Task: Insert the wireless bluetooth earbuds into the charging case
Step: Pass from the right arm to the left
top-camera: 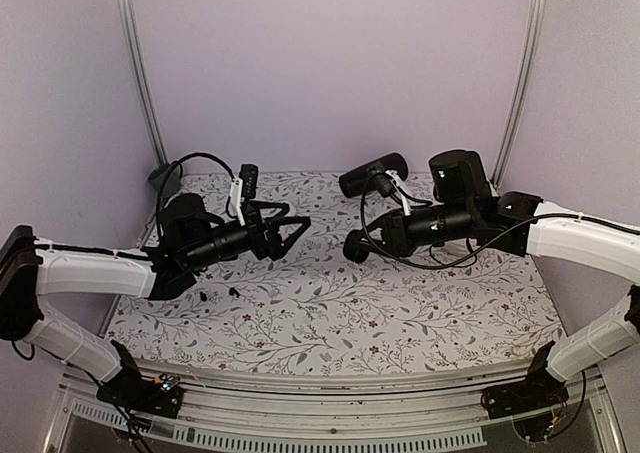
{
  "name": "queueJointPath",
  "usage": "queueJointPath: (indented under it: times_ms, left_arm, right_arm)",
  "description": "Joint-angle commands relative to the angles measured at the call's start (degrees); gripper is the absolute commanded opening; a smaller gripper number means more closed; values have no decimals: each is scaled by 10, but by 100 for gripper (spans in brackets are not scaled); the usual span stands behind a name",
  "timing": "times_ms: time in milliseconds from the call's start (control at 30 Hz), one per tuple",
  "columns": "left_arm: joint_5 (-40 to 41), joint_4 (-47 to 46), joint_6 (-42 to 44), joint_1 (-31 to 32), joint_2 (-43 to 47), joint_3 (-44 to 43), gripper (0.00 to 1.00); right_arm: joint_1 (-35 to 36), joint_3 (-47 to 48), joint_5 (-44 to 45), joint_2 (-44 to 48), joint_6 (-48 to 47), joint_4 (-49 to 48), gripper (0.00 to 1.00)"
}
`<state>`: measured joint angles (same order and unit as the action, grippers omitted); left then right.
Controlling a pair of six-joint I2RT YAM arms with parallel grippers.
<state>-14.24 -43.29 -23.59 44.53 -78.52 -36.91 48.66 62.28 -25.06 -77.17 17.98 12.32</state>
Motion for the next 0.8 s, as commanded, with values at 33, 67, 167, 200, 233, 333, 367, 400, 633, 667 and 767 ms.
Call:
queueJointPath:
  times_ms: [33, 67, 167, 200, 233, 333, 367, 400, 633, 667, 767]
  left_arm:
    - [17, 21, 14, -3, 52, 11, 96]
    - [15, 12, 18, -3, 57, 18, 96]
    - [-60, 33, 49, -3, 55, 2, 91]
    - [-101, 58, 60, -1, 46, -10, 89]
    - [-125, 72, 71, 3, 39, -20, 88]
    - [-160, 98, 104, 20, 28, -35, 84]
    - [-146, 103, 122, 35, 29, -34, 84]
    - [-116, 113, 149, 54, 33, -33, 83]
    - [-16, 115, 261, 135, 17, -32, 79]
    - [-36, 126, 261, 134, 7, -45, 78]
    - [-116, 126, 228, 133, -29, -79, 73]
  right_arm:
    - [-4, 38, -56, 14, -47, 52, 5]
    - [-4, 44, -64, 13, -51, 60, 5]
    - [-3, 59, -85, 9, -67, 81, 5]
    - [-3, 64, -90, 6, -74, 91, 6]
    - [-3, 65, -98, 4, -79, 99, 6]
    - [-1, 87, -116, -3, -91, 111, 7]
    - [-1, 90, -125, -5, -90, 112, 7]
    - [-1, 92, -136, -7, -87, 111, 7]
    - [5, 123, -193, -26, -73, 141, 8]
    - [8, 127, -181, -28, -88, 150, 8]
    - [23, 141, -151, -34, -117, 187, 8]
